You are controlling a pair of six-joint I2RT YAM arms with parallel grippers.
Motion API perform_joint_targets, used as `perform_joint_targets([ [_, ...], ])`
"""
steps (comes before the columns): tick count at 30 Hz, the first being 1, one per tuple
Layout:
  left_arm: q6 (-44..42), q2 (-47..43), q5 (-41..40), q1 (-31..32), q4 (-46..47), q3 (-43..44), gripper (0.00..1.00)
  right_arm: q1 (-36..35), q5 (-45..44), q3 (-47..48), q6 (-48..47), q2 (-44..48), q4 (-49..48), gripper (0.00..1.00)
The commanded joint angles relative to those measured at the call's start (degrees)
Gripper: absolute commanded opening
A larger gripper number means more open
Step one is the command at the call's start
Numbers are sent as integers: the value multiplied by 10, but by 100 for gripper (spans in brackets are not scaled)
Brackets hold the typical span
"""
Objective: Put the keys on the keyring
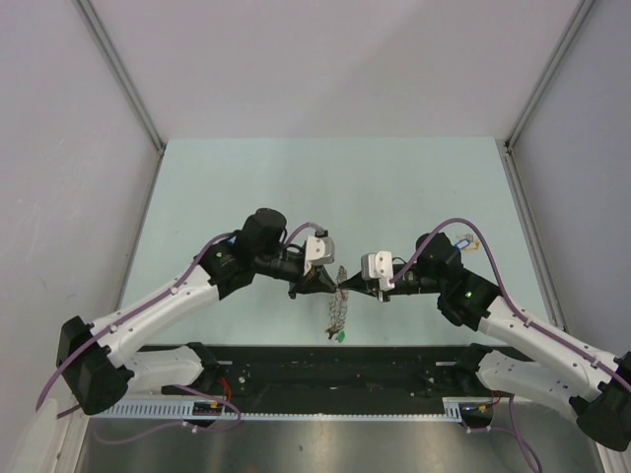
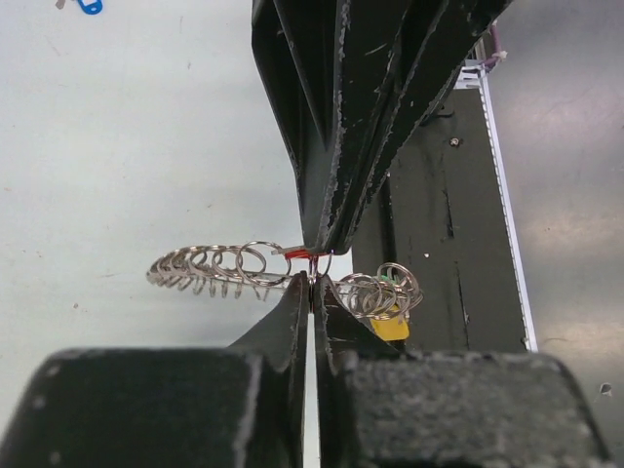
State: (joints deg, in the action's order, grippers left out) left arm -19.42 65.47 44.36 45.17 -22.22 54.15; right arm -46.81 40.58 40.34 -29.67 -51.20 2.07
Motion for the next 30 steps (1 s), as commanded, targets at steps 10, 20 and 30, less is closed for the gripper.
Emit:
perform_joint_targets([
  [10, 159, -115, -67, -32, 152, -77, 0, -3, -34, 29, 2, 37, 12, 0],
  [20, 329, -181, -107, -38, 321, -171, 0, -41, -59, 17, 15, 32, -12, 0],
  [30, 376, -212, -167, -38, 369, -200, 0, -97, -138, -4, 33, 10, -72, 0],
])
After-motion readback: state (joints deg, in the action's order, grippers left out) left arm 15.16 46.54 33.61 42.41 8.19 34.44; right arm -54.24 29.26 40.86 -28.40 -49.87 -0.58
